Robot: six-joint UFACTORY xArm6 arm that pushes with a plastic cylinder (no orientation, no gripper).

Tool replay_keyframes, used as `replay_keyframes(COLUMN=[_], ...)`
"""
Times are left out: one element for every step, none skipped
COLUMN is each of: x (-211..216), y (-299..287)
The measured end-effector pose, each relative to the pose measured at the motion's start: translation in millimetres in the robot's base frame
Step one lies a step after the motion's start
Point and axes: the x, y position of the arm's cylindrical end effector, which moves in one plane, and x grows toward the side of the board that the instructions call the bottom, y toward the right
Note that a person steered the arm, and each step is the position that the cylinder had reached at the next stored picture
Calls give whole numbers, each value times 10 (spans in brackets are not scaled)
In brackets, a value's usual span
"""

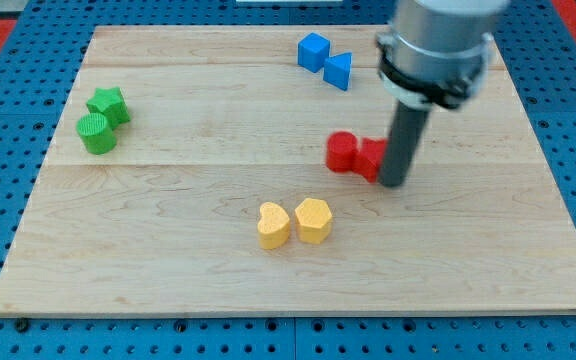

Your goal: Place the red blocks vertically above the yellow blocks

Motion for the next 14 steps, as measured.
replay_keyframes(x=[-592,-1079,-1027,-427,-324,-477,-677,-235,-359,-961,-950,-139,480,528], y=[-591,-811,-769,-773,-1150,-1655,-1652,-1641,-1336,-1284,-1217,-949,-45,-22])
